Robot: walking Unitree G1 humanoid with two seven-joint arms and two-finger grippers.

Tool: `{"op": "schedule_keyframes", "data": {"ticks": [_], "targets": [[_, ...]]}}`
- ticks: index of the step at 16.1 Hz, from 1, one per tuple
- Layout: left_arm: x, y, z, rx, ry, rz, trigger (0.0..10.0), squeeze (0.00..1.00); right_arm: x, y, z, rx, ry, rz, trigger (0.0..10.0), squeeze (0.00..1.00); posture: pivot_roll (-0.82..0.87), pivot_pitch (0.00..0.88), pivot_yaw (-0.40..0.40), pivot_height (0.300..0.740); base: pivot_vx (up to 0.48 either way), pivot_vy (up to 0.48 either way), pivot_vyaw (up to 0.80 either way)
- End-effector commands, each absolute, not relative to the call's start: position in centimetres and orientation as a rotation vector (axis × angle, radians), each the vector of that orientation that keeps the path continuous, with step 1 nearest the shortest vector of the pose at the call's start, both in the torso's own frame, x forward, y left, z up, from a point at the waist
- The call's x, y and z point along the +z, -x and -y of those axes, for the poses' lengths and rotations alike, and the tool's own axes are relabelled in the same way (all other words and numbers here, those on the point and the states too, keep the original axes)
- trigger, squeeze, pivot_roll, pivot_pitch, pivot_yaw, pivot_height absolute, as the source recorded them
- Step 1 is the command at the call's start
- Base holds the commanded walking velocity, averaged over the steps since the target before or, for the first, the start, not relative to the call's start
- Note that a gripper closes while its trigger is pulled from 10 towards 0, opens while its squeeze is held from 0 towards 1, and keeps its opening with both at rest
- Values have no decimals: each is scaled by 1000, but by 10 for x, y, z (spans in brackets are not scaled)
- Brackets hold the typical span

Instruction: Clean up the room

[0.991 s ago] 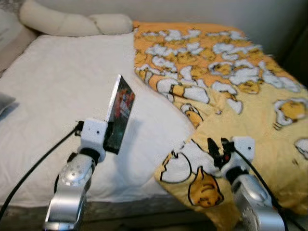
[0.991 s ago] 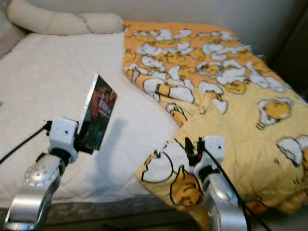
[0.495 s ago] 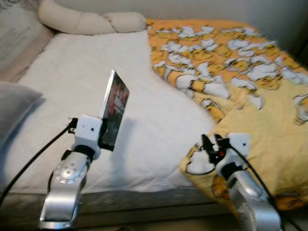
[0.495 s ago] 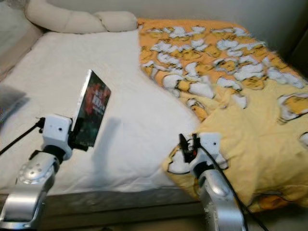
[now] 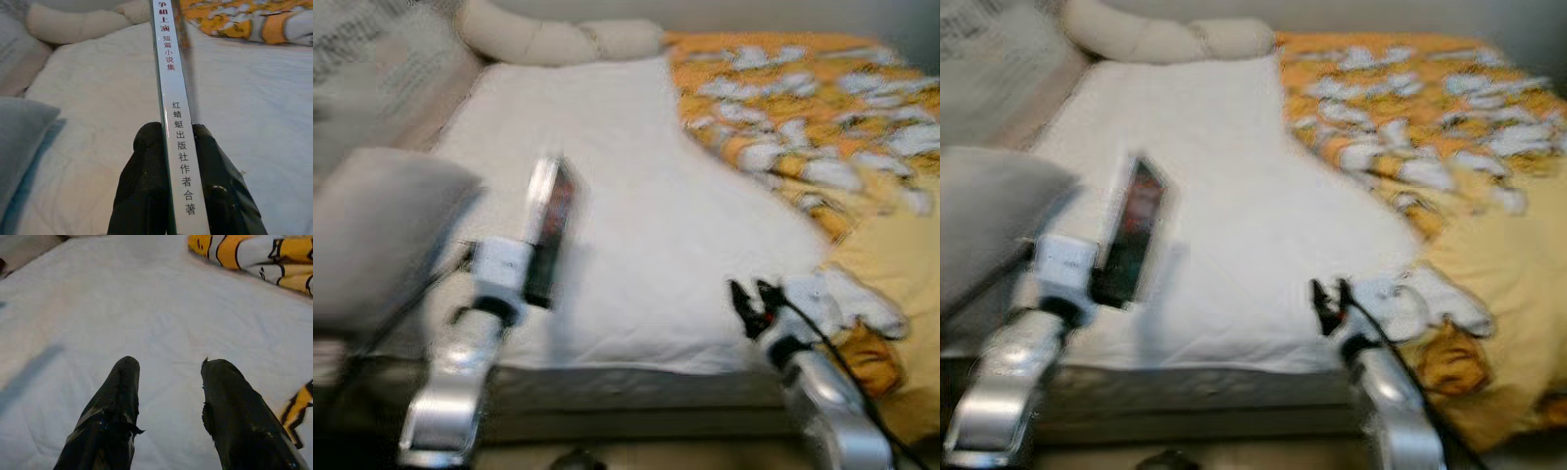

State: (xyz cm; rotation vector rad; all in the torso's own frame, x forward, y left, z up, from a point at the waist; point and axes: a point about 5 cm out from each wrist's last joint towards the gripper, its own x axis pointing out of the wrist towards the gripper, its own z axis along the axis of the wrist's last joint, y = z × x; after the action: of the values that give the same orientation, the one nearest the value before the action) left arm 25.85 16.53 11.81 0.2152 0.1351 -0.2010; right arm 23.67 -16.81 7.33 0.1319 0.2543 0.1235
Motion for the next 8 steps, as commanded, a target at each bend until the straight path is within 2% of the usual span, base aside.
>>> {"op": "schedule_keyframes", "data": {"ticks": [1, 6, 8], "targets": [[132, -262, -171, -177, -235, -79, 10000, 0, 77, -239, 162, 142, -149, -243, 10000, 0, 62, 0, 27, 740, 0, 401, 0], [132, -262, -170, -177, -237, -81, 10000, 0, 77, -240, 161, 156, -146, -243, 10000, 0, 66, 0, 23, 740, 0, 400, 0], [134, -262, -169, -187, -234, -67, 10000, 0, 77, -241, 161, 157, -149, -243, 10000, 0, 67, 0, 23, 740, 0, 0, 0]]}}
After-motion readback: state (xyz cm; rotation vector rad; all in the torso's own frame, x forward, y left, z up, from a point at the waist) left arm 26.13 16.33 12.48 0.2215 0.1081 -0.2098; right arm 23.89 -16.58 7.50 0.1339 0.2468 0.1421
